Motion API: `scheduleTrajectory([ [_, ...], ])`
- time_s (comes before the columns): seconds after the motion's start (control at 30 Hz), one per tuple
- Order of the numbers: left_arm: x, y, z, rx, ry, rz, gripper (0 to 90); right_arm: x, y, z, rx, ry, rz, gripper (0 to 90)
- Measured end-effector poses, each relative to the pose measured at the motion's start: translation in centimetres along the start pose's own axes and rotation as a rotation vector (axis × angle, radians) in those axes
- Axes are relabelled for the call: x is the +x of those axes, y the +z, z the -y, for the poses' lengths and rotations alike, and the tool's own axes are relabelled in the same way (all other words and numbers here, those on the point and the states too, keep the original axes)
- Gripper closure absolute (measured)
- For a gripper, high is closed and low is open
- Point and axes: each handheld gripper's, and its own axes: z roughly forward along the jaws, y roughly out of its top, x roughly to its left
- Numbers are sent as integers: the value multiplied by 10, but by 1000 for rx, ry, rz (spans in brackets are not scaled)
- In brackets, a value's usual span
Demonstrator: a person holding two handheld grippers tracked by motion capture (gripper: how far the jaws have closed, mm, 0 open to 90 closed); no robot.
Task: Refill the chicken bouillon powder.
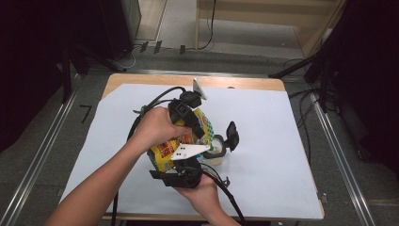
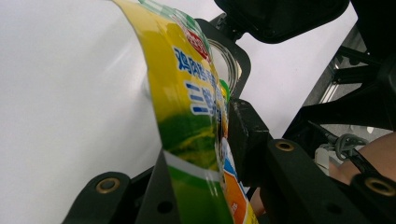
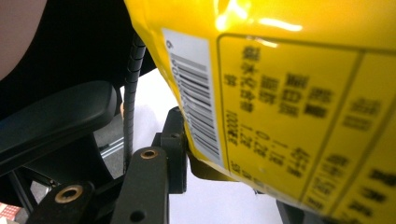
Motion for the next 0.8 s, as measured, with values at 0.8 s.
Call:
scheduleTrajectory([
  [0.8, 1, 4, -2, 76, 61, 13, 845, -6, -10, 2, -34, 34, -42, 659],
])
